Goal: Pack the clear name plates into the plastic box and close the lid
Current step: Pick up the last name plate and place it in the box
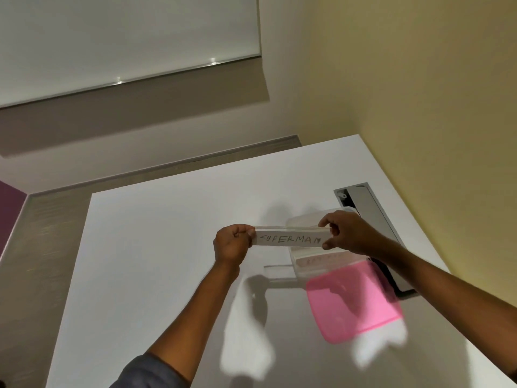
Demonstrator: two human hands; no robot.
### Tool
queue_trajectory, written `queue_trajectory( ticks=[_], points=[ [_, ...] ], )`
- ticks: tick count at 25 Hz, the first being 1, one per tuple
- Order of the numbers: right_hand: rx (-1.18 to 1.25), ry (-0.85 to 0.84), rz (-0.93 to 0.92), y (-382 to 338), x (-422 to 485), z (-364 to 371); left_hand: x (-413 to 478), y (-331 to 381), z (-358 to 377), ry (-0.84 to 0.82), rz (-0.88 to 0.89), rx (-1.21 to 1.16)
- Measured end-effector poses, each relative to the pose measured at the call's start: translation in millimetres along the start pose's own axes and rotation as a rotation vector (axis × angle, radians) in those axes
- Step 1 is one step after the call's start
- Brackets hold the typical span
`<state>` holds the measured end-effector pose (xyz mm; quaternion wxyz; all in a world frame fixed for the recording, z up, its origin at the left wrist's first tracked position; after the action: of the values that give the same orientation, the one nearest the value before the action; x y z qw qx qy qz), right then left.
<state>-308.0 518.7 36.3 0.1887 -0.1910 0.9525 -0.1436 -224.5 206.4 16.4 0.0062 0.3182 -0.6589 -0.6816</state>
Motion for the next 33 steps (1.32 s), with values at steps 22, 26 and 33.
queue_trajectory(
  ticks=[22,26,33],
  points=[
    [-0.484,-0.01,-0.152,84.8,-17.2,-33.5,-13.5,-15.6,127.6,-0.466,0.363,1.035],
    [-0.506,-0.017,-0.171,92.1,-10.1,-29.7,-9.6,-21.4,141.2,-0.563,0.476,1.167],
    [-0.939,-0.037,-0.33,76.5,9.5,-11.1,-6.1,-27.2,157.7,-0.592,0.514,1.274]
  ],
)
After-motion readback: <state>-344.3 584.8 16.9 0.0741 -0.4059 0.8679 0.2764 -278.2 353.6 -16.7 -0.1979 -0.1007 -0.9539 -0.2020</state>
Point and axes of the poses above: each hand's wrist, its own x-axis towards the middle knuckle, its own z-axis out of the palm, y = z × x, the point moved 3 cm from there along x, towards the middle knuckle, and after that the axes turned 13 degrees about -x, right-handed, at the moved point
